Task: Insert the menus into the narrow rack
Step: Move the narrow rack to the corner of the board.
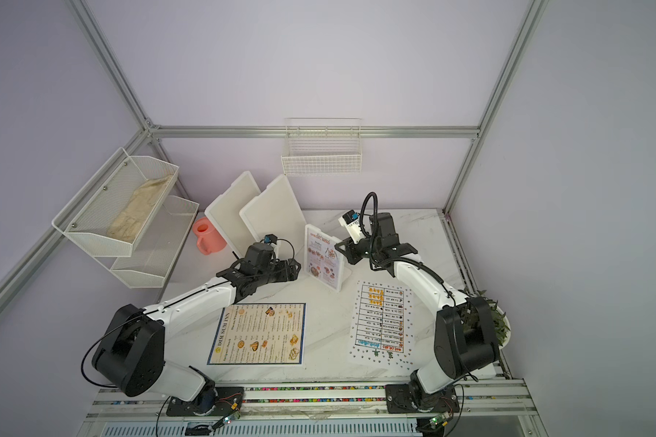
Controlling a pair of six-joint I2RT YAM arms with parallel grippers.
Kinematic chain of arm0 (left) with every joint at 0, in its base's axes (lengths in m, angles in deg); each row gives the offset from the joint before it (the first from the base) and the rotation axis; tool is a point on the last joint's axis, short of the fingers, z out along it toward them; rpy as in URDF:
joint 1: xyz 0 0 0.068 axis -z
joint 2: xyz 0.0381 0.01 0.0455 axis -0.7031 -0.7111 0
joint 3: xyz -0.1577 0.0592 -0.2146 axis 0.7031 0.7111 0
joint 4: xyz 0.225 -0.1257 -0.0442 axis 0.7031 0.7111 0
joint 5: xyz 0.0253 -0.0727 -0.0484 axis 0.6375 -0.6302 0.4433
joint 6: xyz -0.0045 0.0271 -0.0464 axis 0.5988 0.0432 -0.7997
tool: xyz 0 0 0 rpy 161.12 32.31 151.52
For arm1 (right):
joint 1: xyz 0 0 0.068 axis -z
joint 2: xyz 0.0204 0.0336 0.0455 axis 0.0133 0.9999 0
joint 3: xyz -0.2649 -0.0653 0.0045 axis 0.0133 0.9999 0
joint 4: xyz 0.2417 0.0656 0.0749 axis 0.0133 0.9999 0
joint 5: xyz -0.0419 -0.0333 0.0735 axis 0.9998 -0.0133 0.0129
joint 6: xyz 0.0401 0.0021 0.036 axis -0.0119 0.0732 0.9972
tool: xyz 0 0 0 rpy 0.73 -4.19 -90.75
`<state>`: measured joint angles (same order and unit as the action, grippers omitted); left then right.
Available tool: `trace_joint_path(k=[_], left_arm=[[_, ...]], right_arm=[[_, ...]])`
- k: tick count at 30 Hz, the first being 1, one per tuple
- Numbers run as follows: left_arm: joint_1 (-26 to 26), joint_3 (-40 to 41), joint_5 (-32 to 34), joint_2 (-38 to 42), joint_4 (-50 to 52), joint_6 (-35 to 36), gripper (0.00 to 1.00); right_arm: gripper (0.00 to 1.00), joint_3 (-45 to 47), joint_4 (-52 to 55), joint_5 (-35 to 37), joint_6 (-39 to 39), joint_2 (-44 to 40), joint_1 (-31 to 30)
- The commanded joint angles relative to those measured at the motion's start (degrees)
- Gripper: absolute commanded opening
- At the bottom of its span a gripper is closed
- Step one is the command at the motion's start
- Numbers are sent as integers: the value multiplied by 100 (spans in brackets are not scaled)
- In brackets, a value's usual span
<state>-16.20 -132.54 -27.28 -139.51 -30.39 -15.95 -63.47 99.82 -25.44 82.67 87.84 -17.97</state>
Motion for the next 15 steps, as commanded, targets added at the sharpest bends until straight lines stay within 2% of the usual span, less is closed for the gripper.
trace_joint_path(k=[1,6,9,15], left_arm=[[-21,-222,95,248,92,207,87],[51,-279,96,368,138,319,93],[113,-348,110,647,169,373,95],[238,-543,163,701,304,540,100]], right_arm=[[0,-94,-582,1048,148,-91,62],[0,-374,-586,1104,408,185,466],[0,-534,-583,1038,444,339,805],[0,-804,-661,798,463,684,1615]])
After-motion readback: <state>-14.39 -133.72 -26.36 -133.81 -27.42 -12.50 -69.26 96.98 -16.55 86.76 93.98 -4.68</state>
